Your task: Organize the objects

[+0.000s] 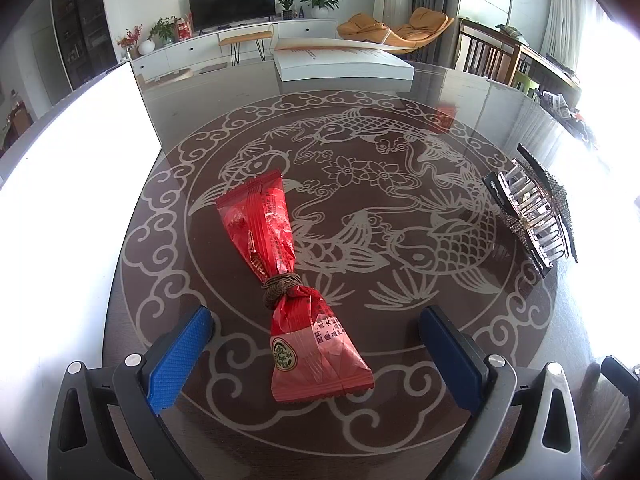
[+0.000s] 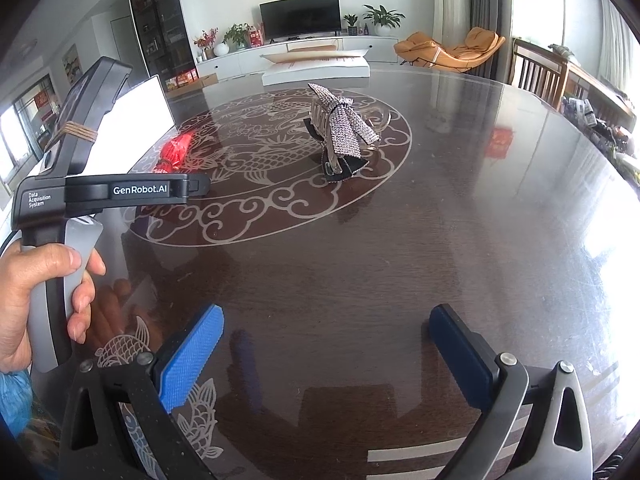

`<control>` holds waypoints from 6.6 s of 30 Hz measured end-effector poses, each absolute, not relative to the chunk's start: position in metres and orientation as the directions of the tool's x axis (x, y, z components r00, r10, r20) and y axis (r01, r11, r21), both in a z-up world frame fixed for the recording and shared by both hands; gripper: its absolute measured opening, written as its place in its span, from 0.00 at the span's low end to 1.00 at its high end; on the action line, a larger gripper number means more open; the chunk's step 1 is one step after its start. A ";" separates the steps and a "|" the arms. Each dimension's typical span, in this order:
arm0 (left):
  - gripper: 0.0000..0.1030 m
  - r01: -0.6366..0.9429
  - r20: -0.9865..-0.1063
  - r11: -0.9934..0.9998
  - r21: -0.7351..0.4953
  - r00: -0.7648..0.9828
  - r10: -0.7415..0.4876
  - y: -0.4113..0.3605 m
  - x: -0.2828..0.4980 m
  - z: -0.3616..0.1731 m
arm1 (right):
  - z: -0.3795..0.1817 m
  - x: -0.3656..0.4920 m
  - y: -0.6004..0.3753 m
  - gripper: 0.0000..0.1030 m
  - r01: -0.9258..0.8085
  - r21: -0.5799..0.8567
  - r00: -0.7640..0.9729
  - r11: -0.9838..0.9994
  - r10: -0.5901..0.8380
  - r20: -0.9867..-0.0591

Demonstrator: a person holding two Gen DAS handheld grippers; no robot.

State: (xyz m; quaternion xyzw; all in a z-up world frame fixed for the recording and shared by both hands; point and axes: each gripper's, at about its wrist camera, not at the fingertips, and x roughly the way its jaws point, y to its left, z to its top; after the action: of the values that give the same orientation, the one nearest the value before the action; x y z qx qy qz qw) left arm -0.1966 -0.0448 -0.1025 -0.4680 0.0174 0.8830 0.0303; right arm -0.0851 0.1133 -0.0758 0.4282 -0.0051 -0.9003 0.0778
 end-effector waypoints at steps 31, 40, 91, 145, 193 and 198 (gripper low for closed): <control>1.00 -0.070 -0.827 -0.998 0.001 -0.561 0.038 -0.045 -0.197 -0.103 | -0.075 -0.085 0.113 1.00 0.136 0.081 -0.622 -0.987 -0.149 -0.769; 1.00 -0.070 -0.827 -0.998 0.000 -0.561 0.039 -0.046 -0.197 -0.103 | -0.078 -0.084 0.112 1.00 0.139 0.066 -0.618 -0.988 -0.139 -0.773; 0.20 0.198 -0.803 -0.976 -0.093 -0.594 -0.044 -0.302 -0.054 0.016 | 0.075 -0.133 -0.168 0.50 0.663 0.342 -0.250 -0.666 -0.628 -0.737; 0.98 0.599 -0.764 -0.794 0.099 -0.466 -0.447 -0.291 0.039 0.079 | 0.112 -0.045 -0.193 0.84 0.683 -0.125 -0.530 -0.720 -0.370 -0.763; 0.97 0.602 -0.786 -0.797 0.044 -0.471 -0.400 -0.304 0.045 0.087 | 0.118 -0.044 -0.212 0.84 0.706 -0.087 -0.453 -0.703 -0.354 -0.818; 0.97 0.609 -0.792 -0.792 0.038 -0.465 -0.395 -0.307 0.046 0.085 | 0.116 -0.044 -0.214 0.84 0.711 -0.074 -0.437 -0.699 -0.357 -0.825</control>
State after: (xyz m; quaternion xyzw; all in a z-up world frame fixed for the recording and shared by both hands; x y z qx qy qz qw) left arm 0.0455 -0.3067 0.0850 -0.4239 -0.1261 0.8464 -0.2967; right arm -0.0442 -0.2137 0.1162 0.4191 0.2112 -0.8209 0.3254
